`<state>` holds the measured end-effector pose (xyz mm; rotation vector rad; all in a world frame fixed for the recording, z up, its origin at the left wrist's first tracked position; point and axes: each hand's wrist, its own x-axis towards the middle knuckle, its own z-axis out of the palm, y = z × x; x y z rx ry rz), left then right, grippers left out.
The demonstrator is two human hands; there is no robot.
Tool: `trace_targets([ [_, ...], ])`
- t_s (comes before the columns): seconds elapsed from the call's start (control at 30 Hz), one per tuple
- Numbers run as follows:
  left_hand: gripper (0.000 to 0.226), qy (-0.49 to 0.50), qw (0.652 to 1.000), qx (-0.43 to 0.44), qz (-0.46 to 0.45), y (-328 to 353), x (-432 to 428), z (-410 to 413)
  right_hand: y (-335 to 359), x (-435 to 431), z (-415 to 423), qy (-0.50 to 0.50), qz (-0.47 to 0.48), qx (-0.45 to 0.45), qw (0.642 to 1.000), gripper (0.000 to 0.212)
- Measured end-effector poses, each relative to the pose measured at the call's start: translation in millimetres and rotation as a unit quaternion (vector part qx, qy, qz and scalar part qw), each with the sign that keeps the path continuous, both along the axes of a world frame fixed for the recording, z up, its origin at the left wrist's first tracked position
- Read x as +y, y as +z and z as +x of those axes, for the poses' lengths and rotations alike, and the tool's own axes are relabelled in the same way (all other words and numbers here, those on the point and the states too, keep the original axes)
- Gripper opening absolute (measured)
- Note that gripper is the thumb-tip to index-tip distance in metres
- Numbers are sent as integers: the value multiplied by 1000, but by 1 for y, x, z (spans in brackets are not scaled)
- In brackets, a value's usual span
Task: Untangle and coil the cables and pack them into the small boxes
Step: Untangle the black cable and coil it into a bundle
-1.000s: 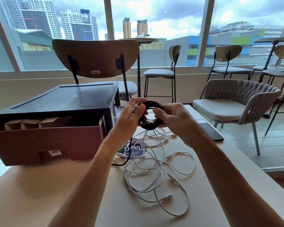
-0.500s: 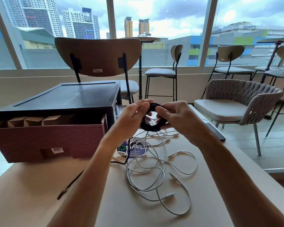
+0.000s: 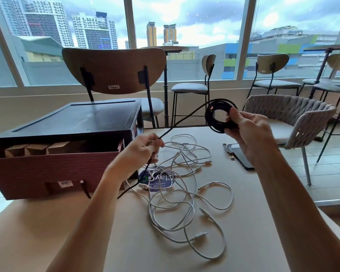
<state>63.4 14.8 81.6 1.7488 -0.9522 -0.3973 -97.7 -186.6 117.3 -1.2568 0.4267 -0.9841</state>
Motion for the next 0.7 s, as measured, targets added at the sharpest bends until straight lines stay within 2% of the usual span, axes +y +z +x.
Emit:
trace_targets([
  [0.1, 20, 20, 1000, -11, 3, 5, 7, 5, -2, -10, -4, -22, 101, -57, 993, 16],
  [0.2, 19, 45, 998, -44, 24, 9, 14, 11, -3, -18, -8, -62, 202, -114, 971, 13],
  [0.33, 13, 62, 992, -93, 51, 12, 23, 19, -6, -20, -8, -100, 224, -137, 960, 16],
  [0.5, 15, 80, 955, -242, 152, 17, 24, 13, -4, -17, -11, -129, 285, -186, 931, 17],
  [0.6, 13, 90, 946, -257, 174, 14, 23, 12, -2, -18, -14, -138, 299, -210, 920, 16],
  [0.7, 14, 89, 945, -264, 172, 10, 18, 8, -3, -13, -9, -125, 273, -199, 933, 18],
])
